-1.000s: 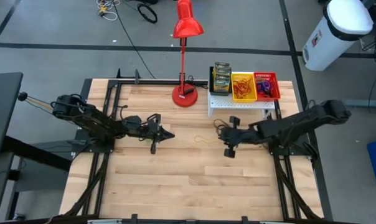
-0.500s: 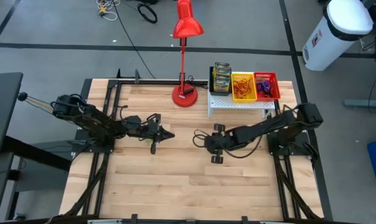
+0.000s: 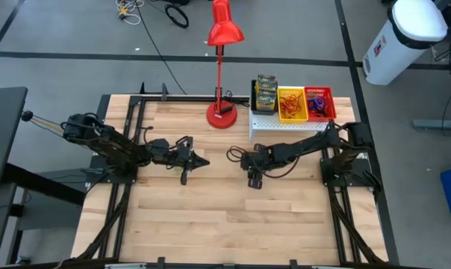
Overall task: Pick & Place Office Desk Supplies
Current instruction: Put the yellow rubber band into the yellow bin
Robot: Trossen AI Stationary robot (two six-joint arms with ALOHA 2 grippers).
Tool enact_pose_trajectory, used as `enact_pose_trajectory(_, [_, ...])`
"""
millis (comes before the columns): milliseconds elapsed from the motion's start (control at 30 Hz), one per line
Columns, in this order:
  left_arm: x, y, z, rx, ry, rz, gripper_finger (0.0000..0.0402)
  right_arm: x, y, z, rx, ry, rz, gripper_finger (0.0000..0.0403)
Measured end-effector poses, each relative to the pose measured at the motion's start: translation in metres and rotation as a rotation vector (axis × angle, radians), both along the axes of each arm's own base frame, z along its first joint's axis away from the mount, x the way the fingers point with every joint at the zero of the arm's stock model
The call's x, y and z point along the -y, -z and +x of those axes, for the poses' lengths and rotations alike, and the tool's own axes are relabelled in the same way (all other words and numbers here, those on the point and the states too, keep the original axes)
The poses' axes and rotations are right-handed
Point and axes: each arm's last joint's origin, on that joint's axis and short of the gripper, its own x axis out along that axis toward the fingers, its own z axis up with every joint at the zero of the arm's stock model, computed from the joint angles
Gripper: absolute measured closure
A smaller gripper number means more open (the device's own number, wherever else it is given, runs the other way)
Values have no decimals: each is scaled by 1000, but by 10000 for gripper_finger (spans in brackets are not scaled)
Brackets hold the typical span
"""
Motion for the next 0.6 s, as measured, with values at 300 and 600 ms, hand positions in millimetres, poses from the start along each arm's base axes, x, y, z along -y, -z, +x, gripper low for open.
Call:
enact_pose_trajectory(300, [0, 0, 0, 4, 0, 0, 390, 1, 12, 4, -17, -7, 1, 191])
enact_pose_trajectory(600, [0, 0, 0, 1, 0, 0, 390, 0, 13, 5, -22, -29, 0, 281])
